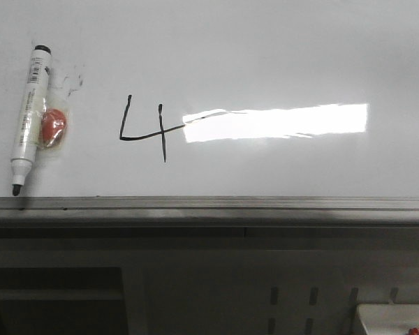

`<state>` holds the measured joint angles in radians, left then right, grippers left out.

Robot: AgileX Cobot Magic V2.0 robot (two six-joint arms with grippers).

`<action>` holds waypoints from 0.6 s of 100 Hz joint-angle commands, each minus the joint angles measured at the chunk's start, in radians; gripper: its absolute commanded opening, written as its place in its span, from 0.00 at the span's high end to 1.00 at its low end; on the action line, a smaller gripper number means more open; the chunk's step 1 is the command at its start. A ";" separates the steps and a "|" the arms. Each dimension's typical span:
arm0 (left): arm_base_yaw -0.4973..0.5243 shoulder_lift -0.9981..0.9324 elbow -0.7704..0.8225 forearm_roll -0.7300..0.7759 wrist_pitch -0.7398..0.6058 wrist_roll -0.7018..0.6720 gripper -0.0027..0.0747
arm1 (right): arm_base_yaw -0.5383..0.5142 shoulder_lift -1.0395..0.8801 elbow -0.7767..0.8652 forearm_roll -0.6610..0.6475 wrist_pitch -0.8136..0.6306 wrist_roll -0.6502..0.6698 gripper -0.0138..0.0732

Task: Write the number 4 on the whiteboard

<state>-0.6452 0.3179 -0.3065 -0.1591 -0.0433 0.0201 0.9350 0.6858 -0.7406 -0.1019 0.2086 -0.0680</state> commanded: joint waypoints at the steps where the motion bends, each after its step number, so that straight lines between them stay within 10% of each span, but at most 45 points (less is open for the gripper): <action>1: 0.003 -0.082 0.020 0.124 -0.030 -0.006 0.99 | -0.006 -0.115 0.084 -0.022 -0.160 -0.010 0.92; 60: 0.003 -0.209 0.089 0.159 -0.050 -0.006 0.99 | -0.006 -0.352 0.321 -0.022 -0.244 -0.012 0.92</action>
<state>-0.6447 0.0988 -0.1903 0.0000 -0.0114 0.0201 0.9350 0.3264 -0.3952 -0.1095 0.0549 -0.0699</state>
